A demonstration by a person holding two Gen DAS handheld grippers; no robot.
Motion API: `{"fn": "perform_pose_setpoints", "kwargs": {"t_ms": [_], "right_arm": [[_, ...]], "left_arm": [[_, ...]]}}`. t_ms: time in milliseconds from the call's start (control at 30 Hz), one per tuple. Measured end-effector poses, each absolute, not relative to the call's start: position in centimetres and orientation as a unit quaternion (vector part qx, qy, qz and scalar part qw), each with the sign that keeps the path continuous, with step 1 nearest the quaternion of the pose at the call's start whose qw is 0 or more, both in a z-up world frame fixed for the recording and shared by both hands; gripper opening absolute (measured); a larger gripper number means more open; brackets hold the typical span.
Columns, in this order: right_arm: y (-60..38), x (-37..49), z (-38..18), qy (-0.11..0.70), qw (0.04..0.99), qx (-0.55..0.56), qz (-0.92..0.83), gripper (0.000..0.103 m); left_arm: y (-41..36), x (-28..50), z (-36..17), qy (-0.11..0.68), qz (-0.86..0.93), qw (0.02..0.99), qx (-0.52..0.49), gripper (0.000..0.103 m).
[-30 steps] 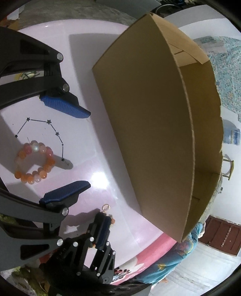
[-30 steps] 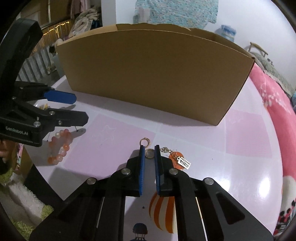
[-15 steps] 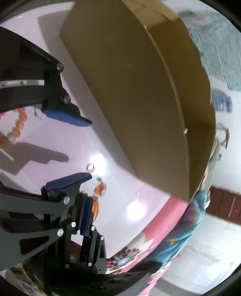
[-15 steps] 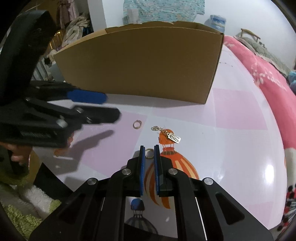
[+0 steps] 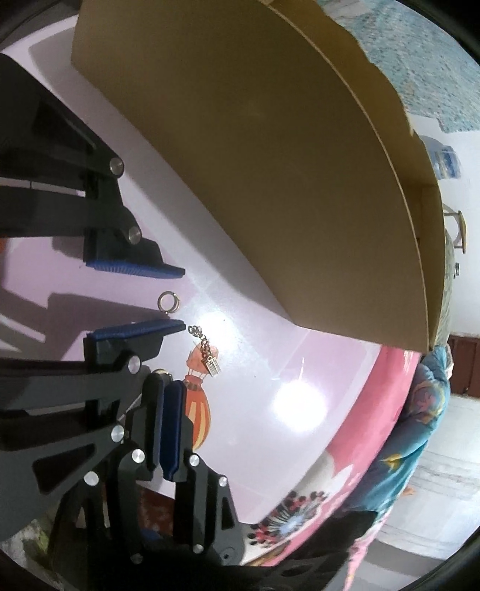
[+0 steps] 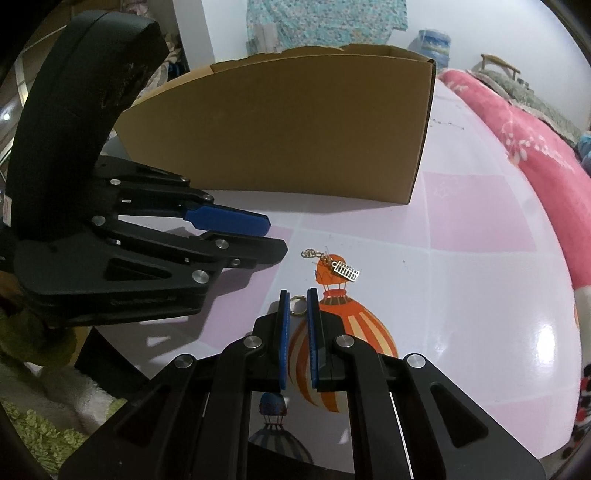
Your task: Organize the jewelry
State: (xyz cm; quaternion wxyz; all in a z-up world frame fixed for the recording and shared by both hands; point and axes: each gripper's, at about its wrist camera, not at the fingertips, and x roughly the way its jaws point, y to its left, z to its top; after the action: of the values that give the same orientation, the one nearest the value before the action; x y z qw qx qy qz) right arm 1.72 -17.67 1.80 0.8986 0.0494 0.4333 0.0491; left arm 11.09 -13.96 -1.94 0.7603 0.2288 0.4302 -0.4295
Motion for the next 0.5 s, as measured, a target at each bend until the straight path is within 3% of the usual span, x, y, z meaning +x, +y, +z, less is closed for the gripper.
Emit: {"fn": "perform_pose_setpoints", "kwargs": {"t_ms": [133, 500], "right_arm": [[-18.09, 1.6, 1.69, 0.432, 0.899, 0.052, 0.052, 0.007], [-18.13, 1.65, 1.71, 0.43, 0.9, 0.056, 0.052, 0.006]], "left_arm": [[-14.2, 10.86, -2.0, 0.42, -0.428, 0.76, 0.249, 0.014], [-14.3, 10.47, -2.07, 0.406, -0.436, 0.758, 0.264, 0.012]]}}
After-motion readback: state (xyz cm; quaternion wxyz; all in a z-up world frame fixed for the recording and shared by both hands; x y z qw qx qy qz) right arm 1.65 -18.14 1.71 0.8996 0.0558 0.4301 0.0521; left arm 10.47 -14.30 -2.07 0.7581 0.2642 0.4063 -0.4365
